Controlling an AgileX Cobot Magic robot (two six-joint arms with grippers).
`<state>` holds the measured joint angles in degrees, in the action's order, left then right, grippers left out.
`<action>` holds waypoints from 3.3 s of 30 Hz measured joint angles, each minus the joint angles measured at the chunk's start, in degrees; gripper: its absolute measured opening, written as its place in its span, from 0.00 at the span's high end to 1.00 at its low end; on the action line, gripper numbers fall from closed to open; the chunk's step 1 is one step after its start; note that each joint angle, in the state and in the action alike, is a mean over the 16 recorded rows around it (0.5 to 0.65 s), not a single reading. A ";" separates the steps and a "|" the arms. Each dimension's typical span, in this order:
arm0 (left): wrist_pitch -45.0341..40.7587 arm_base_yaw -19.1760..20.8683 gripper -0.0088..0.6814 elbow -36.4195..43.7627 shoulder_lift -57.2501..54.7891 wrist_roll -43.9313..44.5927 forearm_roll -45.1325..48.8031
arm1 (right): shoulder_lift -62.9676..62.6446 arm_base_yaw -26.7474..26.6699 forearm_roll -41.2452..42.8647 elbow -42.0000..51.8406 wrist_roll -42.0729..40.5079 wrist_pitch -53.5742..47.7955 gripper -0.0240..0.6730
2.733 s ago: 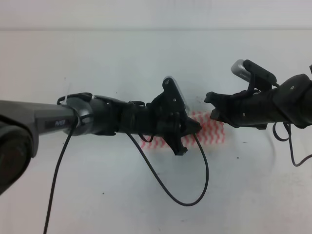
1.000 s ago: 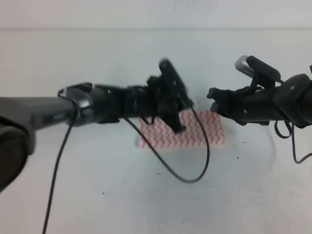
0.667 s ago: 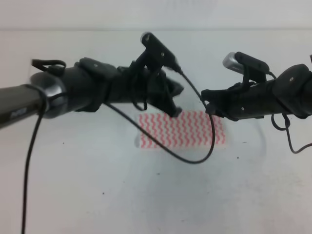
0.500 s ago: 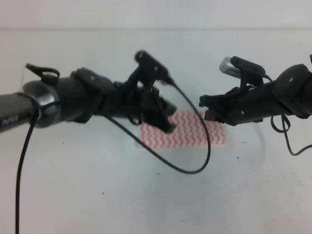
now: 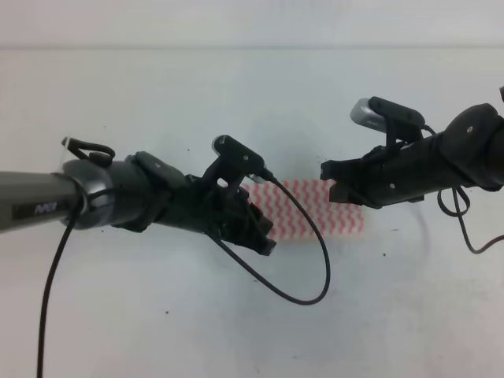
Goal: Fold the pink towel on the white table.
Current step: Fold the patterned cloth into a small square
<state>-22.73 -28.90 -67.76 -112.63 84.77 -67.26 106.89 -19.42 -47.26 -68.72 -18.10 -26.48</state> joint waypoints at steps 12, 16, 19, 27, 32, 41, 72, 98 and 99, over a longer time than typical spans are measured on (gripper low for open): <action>1.12 0.03 0.99 0.11 1.20 -1.84 1.92 | 0.03 -0.01 0.06 0.00 0.11 -1.24 0.97; 0.72 0.04 0.99 0.16 2.41 -4.99 5.53 | 0.00 0.00 0.05 0.00 0.11 -1.38 0.97; 0.36 0.06 0.99 0.20 3.04 -8.43 9.11 | -0.03 0.01 0.05 0.00 0.09 -1.49 0.97; -0.96 0.10 0.99 0.26 2.20 -18.30 18.61 | 0.00 0.00 0.05 0.00 0.01 -1.81 0.97; -1.73 0.11 0.99 0.25 1.90 -21.46 21.41 | 0.00 0.00 0.05 0.00 -0.05 -2.08 0.97; -2.06 0.12 0.99 0.11 3.53 -22.45 22.40 | -0.09 0.02 0.03 0.00 -0.07 -2.87 0.97; 0.90 0.13 0.99 0.15 5.29 -28.88 30.35 | 1.91 -0.08 -1.93 -1.91 0.13 -5.58 0.97; 4.10 0.11 0.99 -0.04 -0.30 -27.47 30.38 | 5.13 0.11 6.34 -3.94 5.27 -9.01 0.97; 4.05 0.11 0.99 -0.06 -0.33 -27.49 30.38 | 4.84 0.11 6.74 -3.94 5.59 -9.19 0.97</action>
<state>-18.68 -28.78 -67.82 -112.97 57.28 -36.88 111.73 -19.31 -40.53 -72.66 -12.51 -35.67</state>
